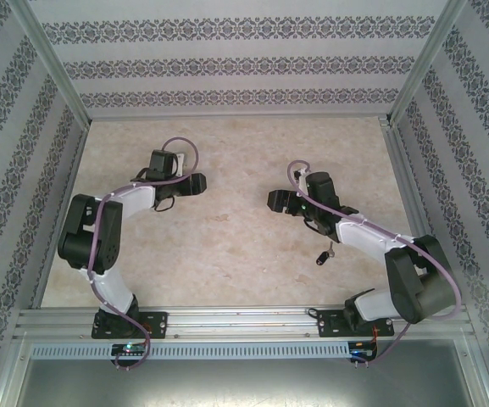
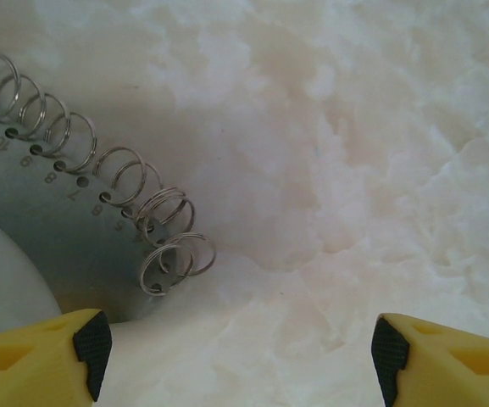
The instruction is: Put the keys on the keyring
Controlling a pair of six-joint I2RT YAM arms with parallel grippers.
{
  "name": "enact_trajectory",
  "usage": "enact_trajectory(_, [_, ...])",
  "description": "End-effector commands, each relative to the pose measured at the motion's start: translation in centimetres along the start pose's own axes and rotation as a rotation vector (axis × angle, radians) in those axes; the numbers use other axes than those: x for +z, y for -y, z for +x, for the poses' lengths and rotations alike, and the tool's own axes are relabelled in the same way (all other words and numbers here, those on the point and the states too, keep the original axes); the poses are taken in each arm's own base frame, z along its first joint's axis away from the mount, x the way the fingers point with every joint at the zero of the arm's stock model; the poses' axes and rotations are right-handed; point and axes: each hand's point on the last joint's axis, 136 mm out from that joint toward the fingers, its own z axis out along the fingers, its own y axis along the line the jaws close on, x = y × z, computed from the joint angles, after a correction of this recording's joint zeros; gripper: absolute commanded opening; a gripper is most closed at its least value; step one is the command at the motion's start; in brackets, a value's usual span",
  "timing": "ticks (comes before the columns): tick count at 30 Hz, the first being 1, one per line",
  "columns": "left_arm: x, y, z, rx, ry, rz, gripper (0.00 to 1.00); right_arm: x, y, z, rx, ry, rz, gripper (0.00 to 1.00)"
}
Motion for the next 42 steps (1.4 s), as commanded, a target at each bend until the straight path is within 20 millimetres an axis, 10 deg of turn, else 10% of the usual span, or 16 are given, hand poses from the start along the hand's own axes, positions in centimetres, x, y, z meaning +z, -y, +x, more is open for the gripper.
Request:
enact_trajectory(1, [0.5,-0.1,0.0,0.029,-0.02,-0.021,0.81,-0.3,-0.4,-1.3,0.005,0.032,0.031,0.81])
enact_trajectory(21, [3.9,0.7,0.3,0.021,-0.047,0.037,0.81,-0.6,-0.6,-1.2,-0.017,0.042,0.047,0.82])
enact_trajectory(42, [4.2,11.8,7.9,0.085,-0.132,0.225,0.81,-1.2,0.8,0.6,-0.029,0.027,0.082,0.84])
